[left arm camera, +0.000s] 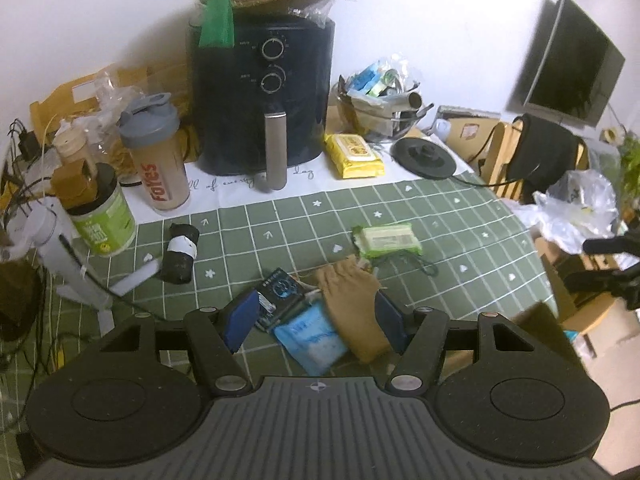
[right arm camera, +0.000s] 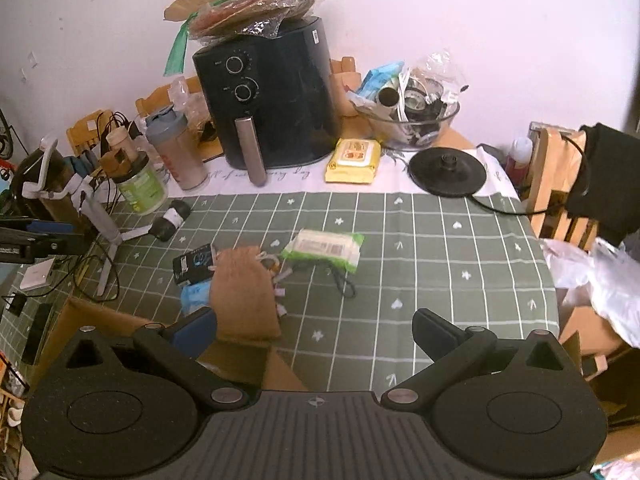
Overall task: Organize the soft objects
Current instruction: 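Grasp the black printed card package with the left gripper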
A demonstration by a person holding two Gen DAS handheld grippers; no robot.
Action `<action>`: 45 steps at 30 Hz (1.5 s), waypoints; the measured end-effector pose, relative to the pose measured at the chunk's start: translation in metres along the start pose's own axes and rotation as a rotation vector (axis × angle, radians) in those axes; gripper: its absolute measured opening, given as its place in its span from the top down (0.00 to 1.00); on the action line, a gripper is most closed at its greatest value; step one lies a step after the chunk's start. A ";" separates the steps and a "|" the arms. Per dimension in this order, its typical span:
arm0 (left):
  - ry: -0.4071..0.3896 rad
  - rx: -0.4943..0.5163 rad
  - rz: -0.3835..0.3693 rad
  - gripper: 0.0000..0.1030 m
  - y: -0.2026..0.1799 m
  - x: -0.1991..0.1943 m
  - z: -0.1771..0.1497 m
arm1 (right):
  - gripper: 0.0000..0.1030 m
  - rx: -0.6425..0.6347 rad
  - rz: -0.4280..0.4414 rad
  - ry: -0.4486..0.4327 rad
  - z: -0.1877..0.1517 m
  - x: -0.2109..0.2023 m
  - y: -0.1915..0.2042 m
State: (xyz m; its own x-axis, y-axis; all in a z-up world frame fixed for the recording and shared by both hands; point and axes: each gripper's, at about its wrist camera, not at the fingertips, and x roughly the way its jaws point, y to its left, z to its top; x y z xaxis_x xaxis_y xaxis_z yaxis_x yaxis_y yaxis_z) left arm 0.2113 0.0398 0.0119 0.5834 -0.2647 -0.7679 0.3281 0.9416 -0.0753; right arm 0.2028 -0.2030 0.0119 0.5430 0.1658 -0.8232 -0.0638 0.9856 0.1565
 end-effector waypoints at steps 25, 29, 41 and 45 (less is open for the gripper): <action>0.263 0.125 -0.030 0.39 0.036 0.147 0.016 | 0.00 0.118 -0.077 0.057 -0.002 0.015 -0.003; 0.317 0.166 -0.030 0.39 0.033 0.172 0.014 | 0.00 0.159 -0.108 0.066 -0.009 0.012 -0.009; 0.371 0.237 -0.014 0.39 0.039 0.210 0.007 | 0.00 0.235 -0.157 0.086 -0.025 0.003 -0.026; 0.395 0.231 -0.036 0.39 0.045 0.217 0.011 | 0.00 0.237 -0.163 0.087 -0.025 0.001 -0.027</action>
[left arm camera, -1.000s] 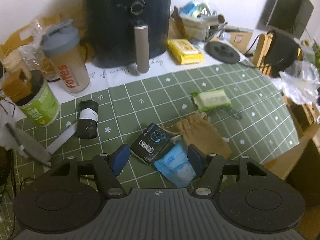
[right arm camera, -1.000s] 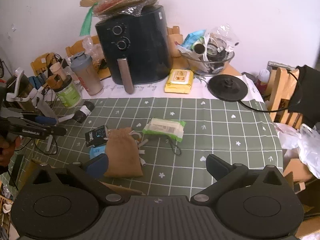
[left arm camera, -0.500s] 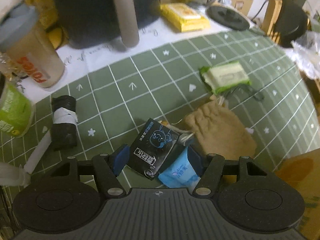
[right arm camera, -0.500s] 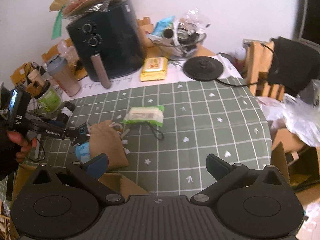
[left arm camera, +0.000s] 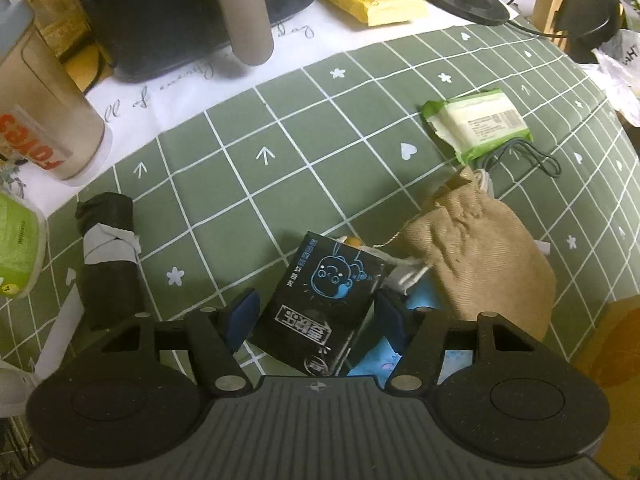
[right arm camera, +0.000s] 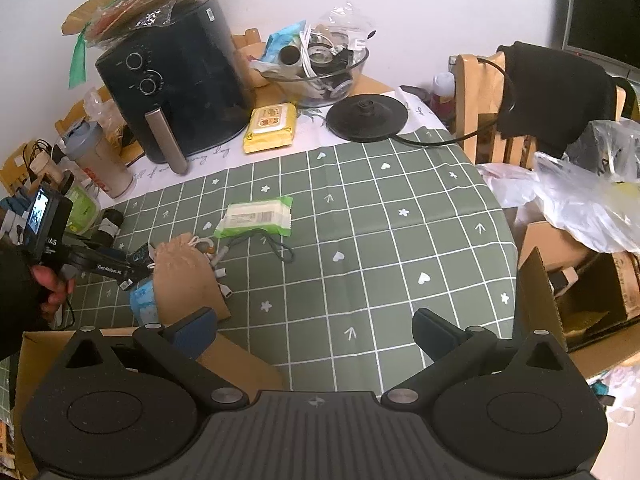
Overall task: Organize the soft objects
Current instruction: 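Grasp the black printed card package with the left gripper, then lift the card package with the left gripper while the right approaches the green wipes packet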
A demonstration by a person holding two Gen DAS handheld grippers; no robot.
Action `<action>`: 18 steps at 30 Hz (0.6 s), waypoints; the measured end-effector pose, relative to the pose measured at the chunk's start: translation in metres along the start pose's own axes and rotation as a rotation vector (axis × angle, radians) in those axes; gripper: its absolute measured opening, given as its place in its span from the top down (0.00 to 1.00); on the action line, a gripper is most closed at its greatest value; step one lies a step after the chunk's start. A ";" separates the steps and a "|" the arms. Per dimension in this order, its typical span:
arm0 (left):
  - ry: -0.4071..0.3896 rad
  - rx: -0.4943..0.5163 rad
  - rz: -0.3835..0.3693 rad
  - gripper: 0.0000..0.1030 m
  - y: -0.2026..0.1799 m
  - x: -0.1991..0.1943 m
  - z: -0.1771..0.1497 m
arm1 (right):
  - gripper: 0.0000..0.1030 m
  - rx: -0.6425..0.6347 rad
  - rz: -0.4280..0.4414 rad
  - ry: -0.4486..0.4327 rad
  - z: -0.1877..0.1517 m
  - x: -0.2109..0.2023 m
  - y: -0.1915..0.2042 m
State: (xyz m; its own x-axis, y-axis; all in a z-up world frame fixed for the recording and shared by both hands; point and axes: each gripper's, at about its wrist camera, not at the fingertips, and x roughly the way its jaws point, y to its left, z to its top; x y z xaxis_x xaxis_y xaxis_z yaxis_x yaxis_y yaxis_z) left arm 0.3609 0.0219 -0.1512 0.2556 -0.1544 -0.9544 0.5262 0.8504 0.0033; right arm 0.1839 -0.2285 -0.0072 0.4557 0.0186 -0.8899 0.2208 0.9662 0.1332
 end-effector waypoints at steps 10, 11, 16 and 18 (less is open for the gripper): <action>0.042 -0.026 0.005 0.42 0.010 0.014 -0.006 | 0.00 -0.003 -0.002 -0.002 -0.001 -0.001 0.001; 0.036 -0.031 0.002 0.45 0.009 0.012 -0.008 | 0.00 -0.003 -0.002 -0.002 -0.001 -0.001 0.001; 0.017 -0.076 -0.024 0.53 0.011 0.004 -0.013 | 0.00 -0.006 0.001 -0.003 0.000 -0.001 0.001; -0.003 -0.082 -0.029 0.53 0.011 -0.002 -0.014 | 0.00 -0.012 0.007 -0.005 0.002 0.000 0.001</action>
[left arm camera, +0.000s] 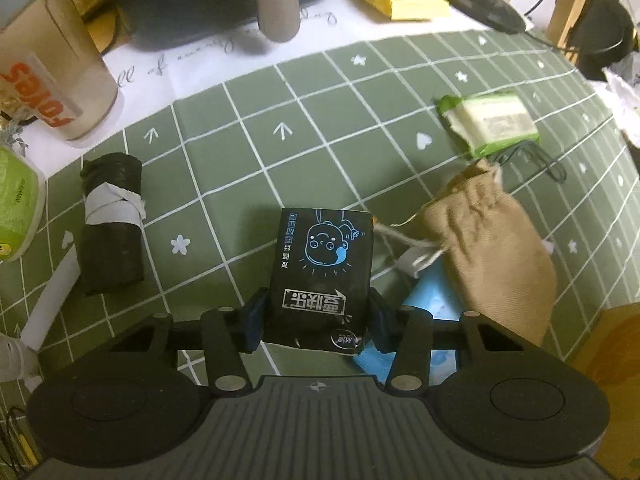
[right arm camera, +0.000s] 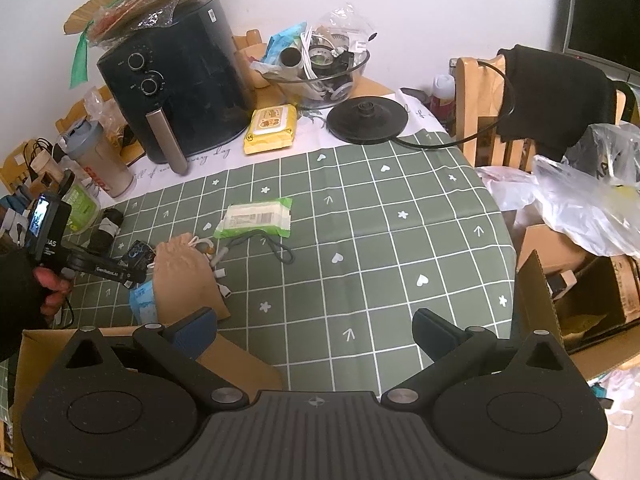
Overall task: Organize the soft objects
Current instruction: 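Lift the card package with the left gripper while the right approaches the green wipes packet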
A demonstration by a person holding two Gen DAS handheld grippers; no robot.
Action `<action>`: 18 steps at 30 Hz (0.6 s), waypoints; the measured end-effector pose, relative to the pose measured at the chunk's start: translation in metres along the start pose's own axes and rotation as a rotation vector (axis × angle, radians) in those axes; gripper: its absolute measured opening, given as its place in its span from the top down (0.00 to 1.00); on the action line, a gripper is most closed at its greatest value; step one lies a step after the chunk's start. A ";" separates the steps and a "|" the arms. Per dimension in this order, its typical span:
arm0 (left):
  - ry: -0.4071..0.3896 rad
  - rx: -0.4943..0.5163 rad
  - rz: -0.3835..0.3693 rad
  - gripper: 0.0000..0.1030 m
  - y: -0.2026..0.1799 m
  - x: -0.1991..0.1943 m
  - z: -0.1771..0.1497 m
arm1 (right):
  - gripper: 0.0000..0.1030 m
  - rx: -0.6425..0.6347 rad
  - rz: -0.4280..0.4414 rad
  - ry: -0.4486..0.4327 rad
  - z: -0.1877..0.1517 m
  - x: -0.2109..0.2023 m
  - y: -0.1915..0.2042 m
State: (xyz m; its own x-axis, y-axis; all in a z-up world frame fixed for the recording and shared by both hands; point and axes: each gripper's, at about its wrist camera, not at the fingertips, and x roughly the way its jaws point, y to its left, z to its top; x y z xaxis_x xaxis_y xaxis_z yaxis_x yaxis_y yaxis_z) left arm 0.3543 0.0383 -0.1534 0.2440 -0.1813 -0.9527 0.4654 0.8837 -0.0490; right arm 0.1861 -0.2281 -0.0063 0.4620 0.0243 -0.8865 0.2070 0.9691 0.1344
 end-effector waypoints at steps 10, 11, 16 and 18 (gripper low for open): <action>-0.111 -0.023 -0.003 0.53 -0.019 -0.047 -0.008 | 0.00 -0.076 0.023 -0.014 0.015 0.010 0.003; -0.125 -0.026 -0.004 0.53 -0.021 -0.053 -0.009 | 0.00 -0.089 0.026 -0.016 0.017 0.012 0.004; -0.189 -0.048 -0.012 0.53 -0.025 -0.080 -0.016 | 0.00 -0.155 0.042 -0.024 0.026 0.022 0.010; -0.214 -0.058 -0.012 0.53 -0.026 -0.091 -0.019 | 0.00 -0.183 0.043 -0.026 0.030 0.028 0.012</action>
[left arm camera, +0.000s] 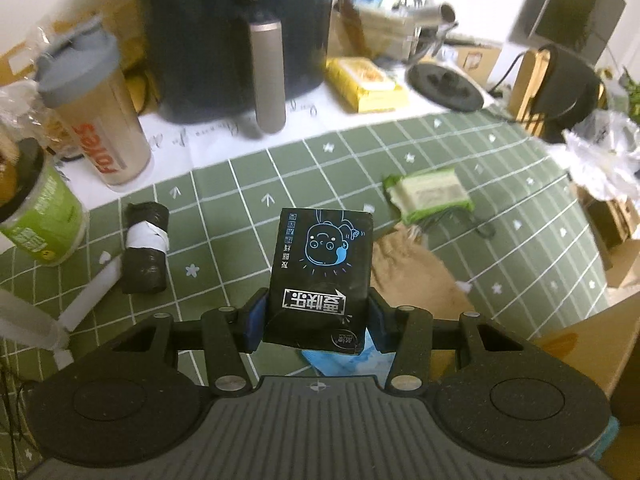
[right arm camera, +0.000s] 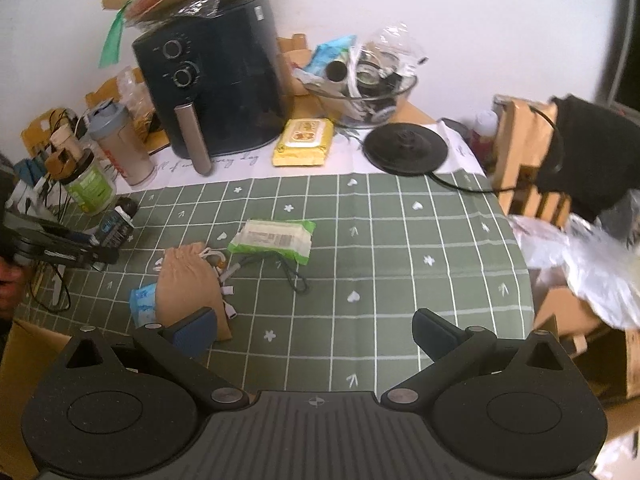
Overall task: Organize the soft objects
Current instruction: 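Lift the card package with the left gripper while the right approaches the green wipes packet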
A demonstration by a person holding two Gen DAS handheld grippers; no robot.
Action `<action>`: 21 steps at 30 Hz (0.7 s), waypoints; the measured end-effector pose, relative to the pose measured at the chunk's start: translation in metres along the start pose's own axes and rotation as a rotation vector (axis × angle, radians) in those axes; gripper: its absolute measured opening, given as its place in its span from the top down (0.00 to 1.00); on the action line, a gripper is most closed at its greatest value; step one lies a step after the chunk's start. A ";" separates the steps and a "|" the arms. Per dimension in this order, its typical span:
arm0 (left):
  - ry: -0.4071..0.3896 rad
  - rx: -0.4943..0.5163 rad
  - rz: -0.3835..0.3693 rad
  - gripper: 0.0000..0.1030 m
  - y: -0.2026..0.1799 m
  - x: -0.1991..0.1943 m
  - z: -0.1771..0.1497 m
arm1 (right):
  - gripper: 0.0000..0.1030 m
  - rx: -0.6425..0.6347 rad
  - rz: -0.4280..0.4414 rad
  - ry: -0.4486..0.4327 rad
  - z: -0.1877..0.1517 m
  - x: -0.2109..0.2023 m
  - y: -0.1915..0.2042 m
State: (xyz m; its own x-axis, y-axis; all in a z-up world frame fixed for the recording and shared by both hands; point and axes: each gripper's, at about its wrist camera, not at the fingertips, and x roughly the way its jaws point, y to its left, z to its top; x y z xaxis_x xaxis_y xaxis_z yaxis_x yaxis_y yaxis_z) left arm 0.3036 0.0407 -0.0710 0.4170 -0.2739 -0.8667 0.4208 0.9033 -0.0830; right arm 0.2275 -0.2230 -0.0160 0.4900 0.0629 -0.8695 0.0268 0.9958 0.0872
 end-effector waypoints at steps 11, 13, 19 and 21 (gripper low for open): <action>-0.102 -0.062 -0.033 0.53 -0.004 -0.060 -0.017 | 0.00 -0.192 -0.003 -0.006 0.022 0.037 0.010; -0.118 -0.074 -0.035 0.53 -0.006 -0.070 -0.021 | 0.00 -0.236 -0.022 0.003 0.026 0.046 0.014; -0.151 -0.105 -0.052 0.53 -0.014 -0.100 -0.036 | 0.00 -0.312 -0.025 0.028 0.035 0.075 0.022; -0.156 -0.121 -0.055 0.53 -0.015 -0.107 -0.041 | 0.00 -0.331 -0.012 0.033 0.039 0.085 0.024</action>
State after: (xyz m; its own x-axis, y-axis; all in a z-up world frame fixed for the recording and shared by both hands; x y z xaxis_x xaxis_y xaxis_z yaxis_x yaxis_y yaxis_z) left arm 0.2196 0.0701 0.0032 0.5199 -0.3636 -0.7730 0.3506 0.9160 -0.1950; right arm 0.3039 -0.1964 -0.0688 0.4628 0.0479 -0.8852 -0.2546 0.9637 -0.0810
